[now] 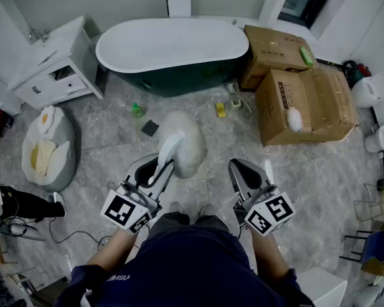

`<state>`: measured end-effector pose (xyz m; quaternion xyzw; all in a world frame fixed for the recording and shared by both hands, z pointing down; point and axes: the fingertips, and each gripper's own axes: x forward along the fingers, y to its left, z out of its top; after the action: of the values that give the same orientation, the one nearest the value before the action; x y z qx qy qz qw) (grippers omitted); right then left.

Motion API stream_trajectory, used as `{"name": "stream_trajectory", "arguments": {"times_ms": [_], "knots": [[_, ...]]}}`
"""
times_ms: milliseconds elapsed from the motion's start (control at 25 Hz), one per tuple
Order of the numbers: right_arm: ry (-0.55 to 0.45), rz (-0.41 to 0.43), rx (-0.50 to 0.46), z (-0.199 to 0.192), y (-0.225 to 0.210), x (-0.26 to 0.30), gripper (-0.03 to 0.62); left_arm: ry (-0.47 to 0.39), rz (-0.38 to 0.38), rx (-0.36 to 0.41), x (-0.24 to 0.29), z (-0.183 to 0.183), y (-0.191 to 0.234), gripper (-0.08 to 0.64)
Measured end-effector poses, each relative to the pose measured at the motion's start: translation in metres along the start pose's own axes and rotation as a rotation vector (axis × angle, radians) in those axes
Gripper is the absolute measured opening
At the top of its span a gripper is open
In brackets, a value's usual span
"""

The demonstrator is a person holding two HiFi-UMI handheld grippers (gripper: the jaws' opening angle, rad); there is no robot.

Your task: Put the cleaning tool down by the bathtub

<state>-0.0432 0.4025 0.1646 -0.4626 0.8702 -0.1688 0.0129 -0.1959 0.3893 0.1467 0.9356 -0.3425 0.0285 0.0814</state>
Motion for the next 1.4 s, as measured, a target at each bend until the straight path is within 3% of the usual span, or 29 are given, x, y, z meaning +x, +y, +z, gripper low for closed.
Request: {"name": "stream_trajectory", "arguments": {"times_ms": [960,1400], "knots": [[0.021,0.02,-0.023,-0.001,0.005,0.01,0.0,-0.002,0.004,0.006,-0.002,-0.001,0.003,0.1],[0.035,0.026,-0.012,-0.009,-0.006,-0.007,0.017,0.01,0.028,-0.014,0.004,-0.011,-0.014,0.1]]}}
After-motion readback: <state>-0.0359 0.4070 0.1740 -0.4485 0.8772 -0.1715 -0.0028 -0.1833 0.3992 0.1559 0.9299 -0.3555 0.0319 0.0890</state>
